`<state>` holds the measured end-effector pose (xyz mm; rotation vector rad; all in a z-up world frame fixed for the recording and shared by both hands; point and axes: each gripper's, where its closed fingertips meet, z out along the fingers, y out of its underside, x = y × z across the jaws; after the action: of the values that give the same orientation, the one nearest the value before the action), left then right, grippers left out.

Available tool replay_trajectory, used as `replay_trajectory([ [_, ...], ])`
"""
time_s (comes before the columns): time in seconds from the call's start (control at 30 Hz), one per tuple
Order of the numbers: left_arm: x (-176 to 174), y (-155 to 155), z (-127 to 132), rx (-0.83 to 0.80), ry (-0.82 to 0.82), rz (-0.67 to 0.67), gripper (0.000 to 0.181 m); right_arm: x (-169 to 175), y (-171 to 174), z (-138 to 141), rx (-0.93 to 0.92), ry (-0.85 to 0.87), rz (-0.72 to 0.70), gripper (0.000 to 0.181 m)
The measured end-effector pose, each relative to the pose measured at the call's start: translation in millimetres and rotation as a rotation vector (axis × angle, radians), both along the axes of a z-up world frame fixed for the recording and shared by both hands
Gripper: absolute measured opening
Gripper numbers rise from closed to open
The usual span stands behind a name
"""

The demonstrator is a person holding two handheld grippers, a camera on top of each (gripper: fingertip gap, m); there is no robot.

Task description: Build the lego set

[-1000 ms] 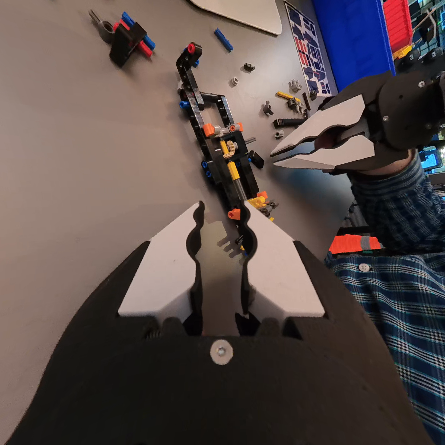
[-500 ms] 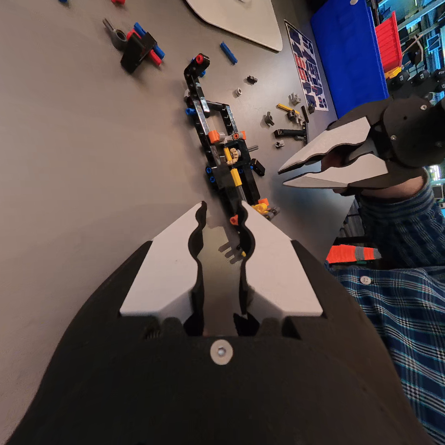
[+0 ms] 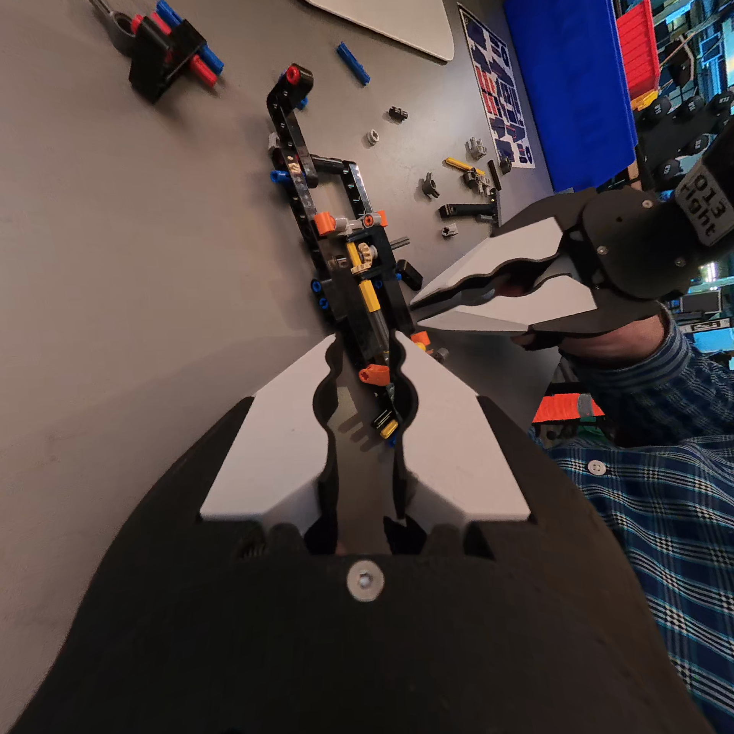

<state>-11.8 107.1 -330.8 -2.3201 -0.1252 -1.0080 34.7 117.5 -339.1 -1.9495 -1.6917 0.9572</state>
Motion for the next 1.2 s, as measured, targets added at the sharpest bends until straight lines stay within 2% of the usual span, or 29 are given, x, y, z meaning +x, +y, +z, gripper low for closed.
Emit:
replay_trajectory([
  [0.5,2.0,-0.3,0.5,0.013,0.003,-0.001,0.014,-1.4,0.7,-1.4,0.007,0.018,-0.006,0.001],
  [0.7,4.5,3.1,18.9,0.077,-0.130,0.019,0.010,-0.2,0.6,-1.8,0.010,0.020,-0.002,0.000],
  [0.83,7.7,4.3,24.4,0.092,-0.197,0.020,0.019,0.2,0.9,-2.0,0.008,0.020,0.000,0.000],
  [0.93,9.9,5.4,30.4,0.101,-0.262,0.024,0.019,0.5,1.2,-2.2,0.010,0.021,0.000,0.000],
  [1.07,20.6,3.3,31.9,0.108,-0.261,-0.013,0.025,-0.3,-0.1,-2.0,0.013,0.024,0.011,0.000],
  [1.2,21.3,6.2,24.5,0.098,-0.201,-0.001,0.012,0.0,-0.7,-2.0,0.013,0.026,0.017,0.000],
])
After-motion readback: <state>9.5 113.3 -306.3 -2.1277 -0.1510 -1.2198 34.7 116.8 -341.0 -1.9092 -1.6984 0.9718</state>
